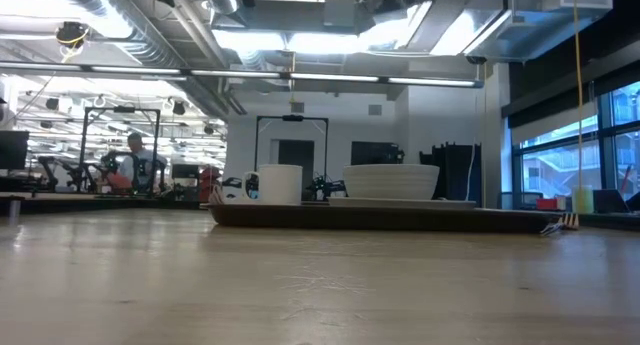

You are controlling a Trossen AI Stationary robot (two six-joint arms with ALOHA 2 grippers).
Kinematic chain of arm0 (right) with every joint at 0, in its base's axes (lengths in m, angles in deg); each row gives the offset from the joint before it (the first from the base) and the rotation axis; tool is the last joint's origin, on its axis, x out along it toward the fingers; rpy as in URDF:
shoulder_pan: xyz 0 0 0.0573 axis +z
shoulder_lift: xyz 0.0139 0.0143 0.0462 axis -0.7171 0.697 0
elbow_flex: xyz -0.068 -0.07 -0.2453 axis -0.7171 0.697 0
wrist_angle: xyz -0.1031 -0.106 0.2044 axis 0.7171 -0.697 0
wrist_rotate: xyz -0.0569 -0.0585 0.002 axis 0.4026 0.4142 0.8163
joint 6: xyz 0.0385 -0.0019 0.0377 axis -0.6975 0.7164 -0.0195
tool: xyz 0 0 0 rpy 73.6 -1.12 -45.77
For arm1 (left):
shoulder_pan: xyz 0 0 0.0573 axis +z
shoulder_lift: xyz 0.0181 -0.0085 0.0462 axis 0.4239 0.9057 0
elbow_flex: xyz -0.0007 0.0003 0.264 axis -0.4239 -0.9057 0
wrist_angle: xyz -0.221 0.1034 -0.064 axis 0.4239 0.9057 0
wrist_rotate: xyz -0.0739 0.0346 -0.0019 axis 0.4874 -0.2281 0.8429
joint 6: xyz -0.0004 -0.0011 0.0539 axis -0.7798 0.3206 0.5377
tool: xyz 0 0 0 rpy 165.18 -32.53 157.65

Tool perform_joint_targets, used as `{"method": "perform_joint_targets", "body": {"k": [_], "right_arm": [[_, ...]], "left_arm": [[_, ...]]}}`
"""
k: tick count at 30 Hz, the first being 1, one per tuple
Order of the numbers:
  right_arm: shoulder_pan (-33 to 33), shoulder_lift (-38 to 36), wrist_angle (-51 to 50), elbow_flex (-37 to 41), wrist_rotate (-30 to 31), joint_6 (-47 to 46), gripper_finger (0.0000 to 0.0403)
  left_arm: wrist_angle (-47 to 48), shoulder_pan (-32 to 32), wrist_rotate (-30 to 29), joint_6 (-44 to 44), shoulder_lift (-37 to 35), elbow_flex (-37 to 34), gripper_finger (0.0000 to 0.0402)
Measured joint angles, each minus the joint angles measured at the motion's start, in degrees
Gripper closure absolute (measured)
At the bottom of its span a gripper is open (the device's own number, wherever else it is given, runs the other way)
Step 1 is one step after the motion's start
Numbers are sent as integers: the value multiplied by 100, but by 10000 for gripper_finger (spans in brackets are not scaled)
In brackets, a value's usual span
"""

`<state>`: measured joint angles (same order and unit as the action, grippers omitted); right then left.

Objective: Set up tray
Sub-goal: Put the gold spoon on the light brown napkin

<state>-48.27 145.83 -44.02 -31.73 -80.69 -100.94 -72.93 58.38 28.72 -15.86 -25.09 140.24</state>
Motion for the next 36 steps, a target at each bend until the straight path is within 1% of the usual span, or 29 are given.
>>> {"method": "perform_joint_targets", "body": {"k": [9, 15, 20, 23, 25, 27, 29, 32, 36], "right_arm": [[-28, 177, 138, -2, -24, -43, 389], [-31, 175, 142, -2, -42, -42, 389], [-33, 175, 173, -2, -29, -98, 389], [-35, 175, 173, -2, -9, -63, 385], [-33, 171, 166, -4, -31, 29, 372], [-34, 142, 136, -4, -179, 365, 354], [-38, 77, -101, -100, -270, 639, 332], [-44, -13, -963, -428, -261, 770, 292], [-86, -10, -2720, -981, 431, 691, 224]], "left_arm": [[50, 2, -14, 13, 4, 0, 280], [60, 4, -49, 229, 4, 0, 329], [90, 4, -312, 522, 9, 0, 384], [109, 9, -380, 615, 17, -2, 389], [189, 32, -360, 520, 17, -2, 388], [407, 95, -306, 394, 13, -2, 392], [660, 183, -292, 238, 13, -2, 394], [936, 342, 8, 49, -7, 2, 397], [1342, 549, 591, -318, -7, 4, 398]]}}
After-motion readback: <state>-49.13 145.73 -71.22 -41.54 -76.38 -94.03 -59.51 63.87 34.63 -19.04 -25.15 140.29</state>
